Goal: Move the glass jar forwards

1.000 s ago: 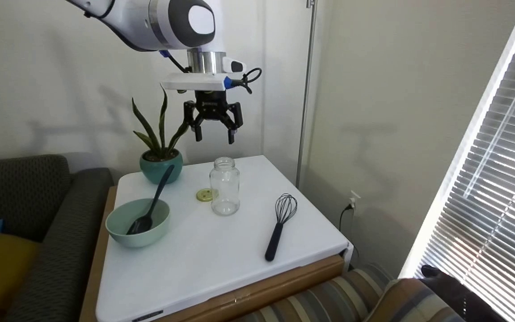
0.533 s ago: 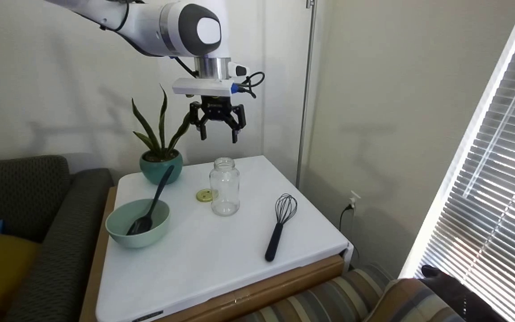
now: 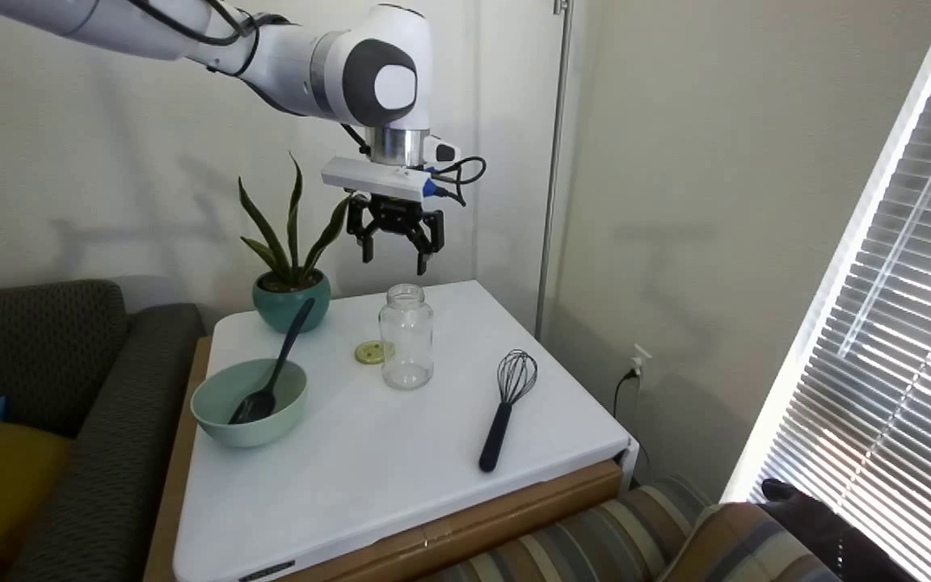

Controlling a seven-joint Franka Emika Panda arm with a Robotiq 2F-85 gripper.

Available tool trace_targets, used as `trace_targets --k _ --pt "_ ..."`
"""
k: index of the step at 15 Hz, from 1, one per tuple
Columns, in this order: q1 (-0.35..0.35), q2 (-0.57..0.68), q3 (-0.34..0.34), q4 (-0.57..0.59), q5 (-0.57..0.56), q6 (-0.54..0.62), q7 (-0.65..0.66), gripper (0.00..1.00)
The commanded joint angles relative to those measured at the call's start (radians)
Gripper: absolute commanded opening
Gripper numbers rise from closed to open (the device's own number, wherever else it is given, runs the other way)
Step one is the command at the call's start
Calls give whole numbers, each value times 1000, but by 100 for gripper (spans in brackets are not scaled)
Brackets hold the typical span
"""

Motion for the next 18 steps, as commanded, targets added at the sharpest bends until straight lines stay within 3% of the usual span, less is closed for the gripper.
trace_targets --k 1,18 --pt "4 38 6 67 7 -52 1 100" --pt "28 117 -18 90 -37 -82 34 100"
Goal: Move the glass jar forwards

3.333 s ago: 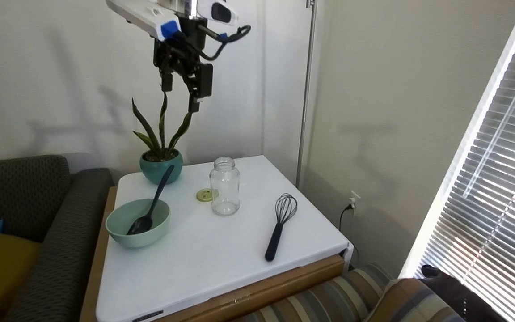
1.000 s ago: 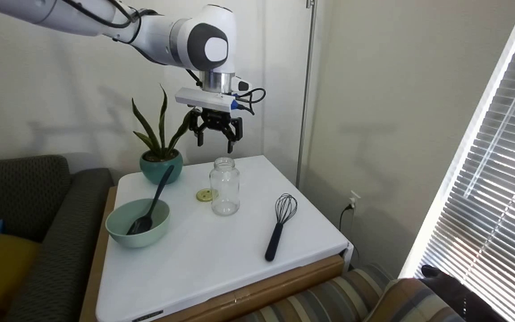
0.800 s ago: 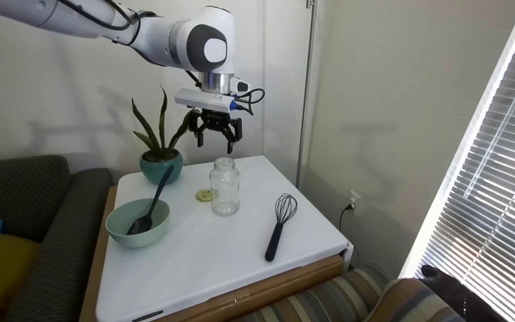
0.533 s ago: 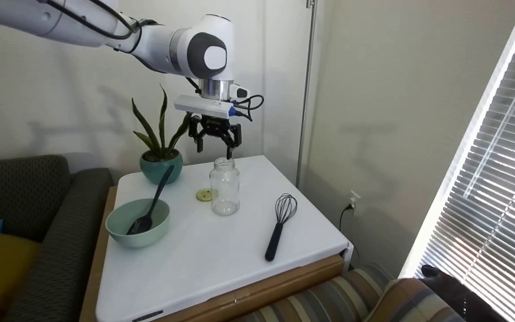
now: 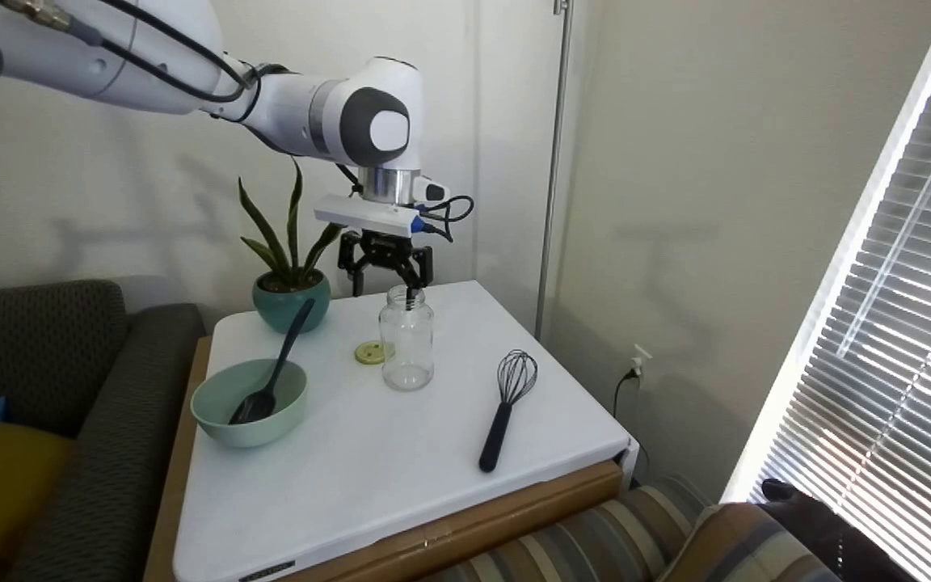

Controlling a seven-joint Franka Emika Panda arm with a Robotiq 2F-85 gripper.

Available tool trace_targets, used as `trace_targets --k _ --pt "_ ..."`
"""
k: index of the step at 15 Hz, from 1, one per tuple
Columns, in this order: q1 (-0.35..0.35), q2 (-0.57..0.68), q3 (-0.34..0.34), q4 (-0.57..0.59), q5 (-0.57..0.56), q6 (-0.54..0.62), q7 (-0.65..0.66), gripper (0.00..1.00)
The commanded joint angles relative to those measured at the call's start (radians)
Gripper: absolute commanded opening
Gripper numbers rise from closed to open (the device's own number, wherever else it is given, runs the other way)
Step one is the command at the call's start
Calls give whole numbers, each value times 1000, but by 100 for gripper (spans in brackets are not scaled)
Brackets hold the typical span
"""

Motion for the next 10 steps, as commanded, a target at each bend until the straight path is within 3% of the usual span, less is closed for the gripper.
trace_targets --k 1,2,10 --pt "6 28 -10 48 -13 -46 -1 75" --pt "7 29 -9 48 -15 -54 -7 74" --pt "8 35 -17 71 -59 -70 -12 18"
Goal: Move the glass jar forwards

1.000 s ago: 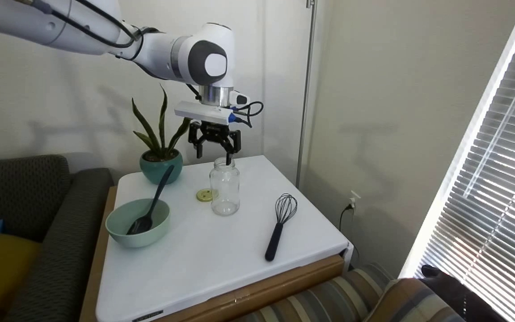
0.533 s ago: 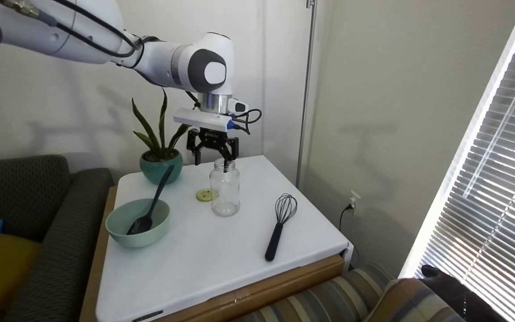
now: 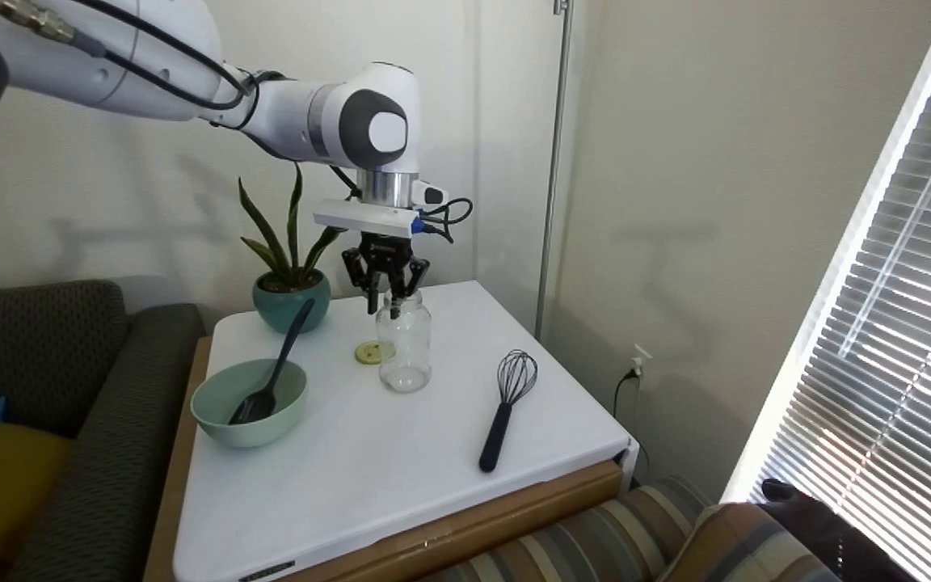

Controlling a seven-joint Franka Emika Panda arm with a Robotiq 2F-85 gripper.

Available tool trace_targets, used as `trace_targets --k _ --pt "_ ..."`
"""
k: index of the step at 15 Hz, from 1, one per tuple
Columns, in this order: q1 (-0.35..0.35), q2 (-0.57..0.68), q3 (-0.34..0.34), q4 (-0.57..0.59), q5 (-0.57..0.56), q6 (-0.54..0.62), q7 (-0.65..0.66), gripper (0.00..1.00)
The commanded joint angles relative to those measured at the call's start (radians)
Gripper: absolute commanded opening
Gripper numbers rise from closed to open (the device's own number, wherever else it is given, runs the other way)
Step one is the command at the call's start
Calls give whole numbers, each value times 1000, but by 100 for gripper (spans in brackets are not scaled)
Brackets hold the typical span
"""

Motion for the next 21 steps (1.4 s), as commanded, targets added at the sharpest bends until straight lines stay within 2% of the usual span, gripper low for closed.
trace_targets --k 1,2,3,10,13,16,21 --pt "2 17 -18 48 -26 -32 -11 11" --pt "-1 16 -22 51 -34 -31 -9 3" --pt "-4 14 -27 53 -42 -31 -5 0" --pt "-66 1 -72 50 -26 -29 35 3" --pt "-132 -11 -52 54 29 -50 84 3" --pt "-195 -18 -19 60 129 -106 120 3" --pt "-233 -10 -9 71 209 -96 171 3"
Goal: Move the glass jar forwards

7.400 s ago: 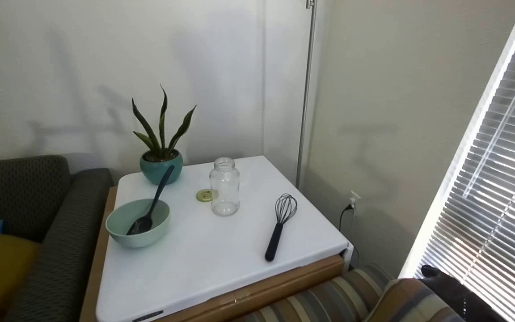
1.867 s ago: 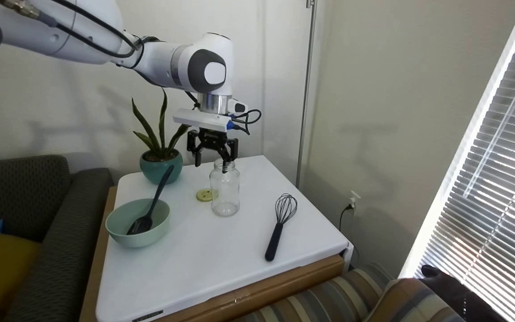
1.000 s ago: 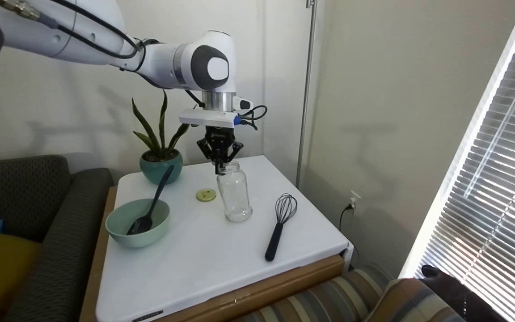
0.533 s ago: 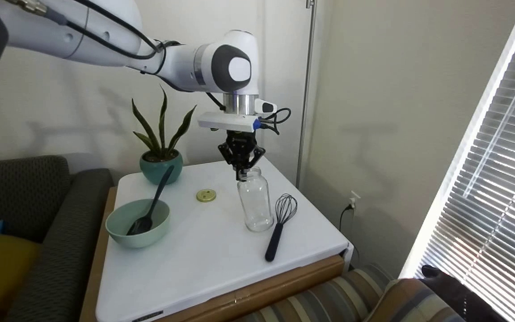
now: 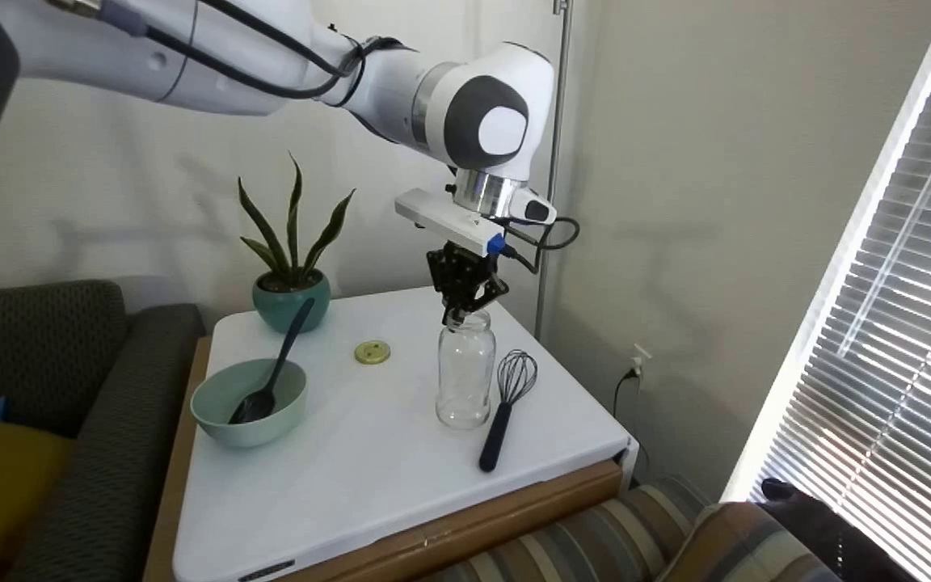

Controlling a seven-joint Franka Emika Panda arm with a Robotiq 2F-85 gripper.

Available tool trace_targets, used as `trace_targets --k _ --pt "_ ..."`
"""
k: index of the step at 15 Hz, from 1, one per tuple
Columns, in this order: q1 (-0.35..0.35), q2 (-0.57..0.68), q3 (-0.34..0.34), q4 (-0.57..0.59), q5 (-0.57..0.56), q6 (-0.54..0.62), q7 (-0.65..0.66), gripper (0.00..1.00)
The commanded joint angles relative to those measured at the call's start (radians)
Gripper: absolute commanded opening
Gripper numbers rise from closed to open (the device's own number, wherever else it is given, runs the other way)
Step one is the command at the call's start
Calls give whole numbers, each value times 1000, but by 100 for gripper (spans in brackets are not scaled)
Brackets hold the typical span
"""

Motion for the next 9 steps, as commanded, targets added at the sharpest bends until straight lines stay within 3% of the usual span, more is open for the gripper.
trace_targets --k 1,9 --pt "-12 -6 12 12 31 -2 38 3" --pt "5 20 19 8 43 33 103 3"
